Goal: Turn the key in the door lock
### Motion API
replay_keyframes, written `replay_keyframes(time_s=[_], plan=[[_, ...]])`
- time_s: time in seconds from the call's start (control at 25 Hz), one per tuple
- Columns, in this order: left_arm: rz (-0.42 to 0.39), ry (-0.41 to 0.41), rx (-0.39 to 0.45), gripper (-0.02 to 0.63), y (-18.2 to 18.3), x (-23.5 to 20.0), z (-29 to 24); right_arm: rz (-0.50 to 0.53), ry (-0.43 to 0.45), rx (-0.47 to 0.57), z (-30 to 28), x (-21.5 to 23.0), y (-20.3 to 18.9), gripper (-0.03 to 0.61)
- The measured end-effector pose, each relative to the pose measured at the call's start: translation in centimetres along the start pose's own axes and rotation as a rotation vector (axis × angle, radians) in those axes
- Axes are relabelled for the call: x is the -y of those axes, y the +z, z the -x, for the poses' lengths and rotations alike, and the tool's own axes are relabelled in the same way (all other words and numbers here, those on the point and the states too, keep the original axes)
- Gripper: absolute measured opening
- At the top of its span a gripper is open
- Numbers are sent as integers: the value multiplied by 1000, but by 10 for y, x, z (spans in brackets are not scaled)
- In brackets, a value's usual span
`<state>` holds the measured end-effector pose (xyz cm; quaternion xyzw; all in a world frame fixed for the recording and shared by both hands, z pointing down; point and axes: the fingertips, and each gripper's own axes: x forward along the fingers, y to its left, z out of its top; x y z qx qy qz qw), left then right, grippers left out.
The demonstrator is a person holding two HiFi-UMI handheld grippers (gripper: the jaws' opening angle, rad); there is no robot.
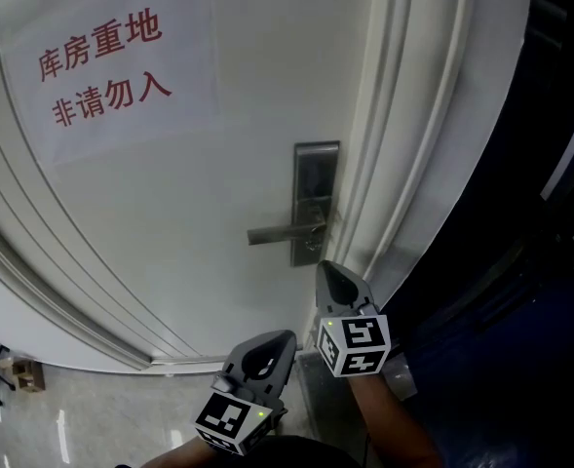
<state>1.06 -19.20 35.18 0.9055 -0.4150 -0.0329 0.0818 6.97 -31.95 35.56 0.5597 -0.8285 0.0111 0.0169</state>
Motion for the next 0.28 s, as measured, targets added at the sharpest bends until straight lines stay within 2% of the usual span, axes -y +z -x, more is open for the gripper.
replay_keyframes(time_s=[0.28], plan=[[0,4,2,3,2,-3,0,1,4,-9,-4,-2,-2,14]])
